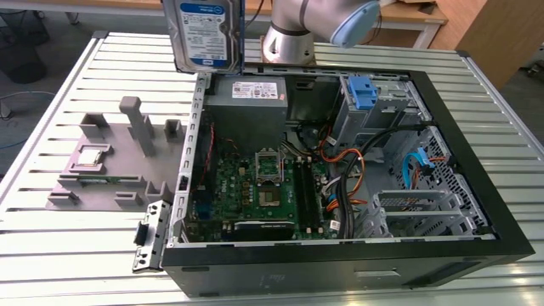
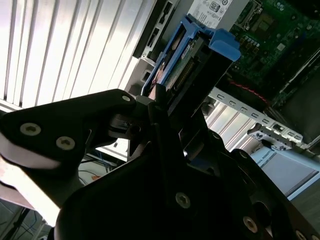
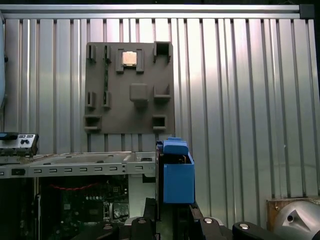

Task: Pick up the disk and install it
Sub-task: 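Pick up the disk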

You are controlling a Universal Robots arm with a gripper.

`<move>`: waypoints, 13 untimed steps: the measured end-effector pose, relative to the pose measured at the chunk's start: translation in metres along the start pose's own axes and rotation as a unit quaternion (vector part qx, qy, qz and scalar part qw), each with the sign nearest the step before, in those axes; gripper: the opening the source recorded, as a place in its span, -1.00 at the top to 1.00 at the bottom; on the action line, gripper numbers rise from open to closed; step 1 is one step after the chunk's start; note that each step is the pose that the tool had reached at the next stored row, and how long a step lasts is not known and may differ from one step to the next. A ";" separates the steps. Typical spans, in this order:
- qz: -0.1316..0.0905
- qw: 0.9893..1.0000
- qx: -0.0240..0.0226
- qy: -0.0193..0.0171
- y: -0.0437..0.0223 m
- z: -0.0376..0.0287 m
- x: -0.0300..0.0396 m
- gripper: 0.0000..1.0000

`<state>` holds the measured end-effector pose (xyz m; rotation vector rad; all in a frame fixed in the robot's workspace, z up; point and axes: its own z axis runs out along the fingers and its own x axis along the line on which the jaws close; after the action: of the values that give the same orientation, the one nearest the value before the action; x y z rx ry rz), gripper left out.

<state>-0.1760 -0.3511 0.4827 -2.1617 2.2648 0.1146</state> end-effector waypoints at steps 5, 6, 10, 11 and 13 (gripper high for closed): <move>0.000 1.000 0.000 0.000 -0.0229 -0.0010 -0.0011 0.30; 0.000 1.000 0.000 0.000 -0.0274 -0.0012 -0.0013 0.30; 0.000 1.000 0.000 0.000 -0.0456 -0.0020 -0.0022 0.30; 0.000 1.000 0.000 0.000 -0.0500 -0.0022 -0.0024 0.30; 0.000 1.000 0.000 0.000 -0.0590 -0.0026 -0.0028 0.30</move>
<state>-0.1169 -0.3511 0.4827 -2.1620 2.2649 0.1151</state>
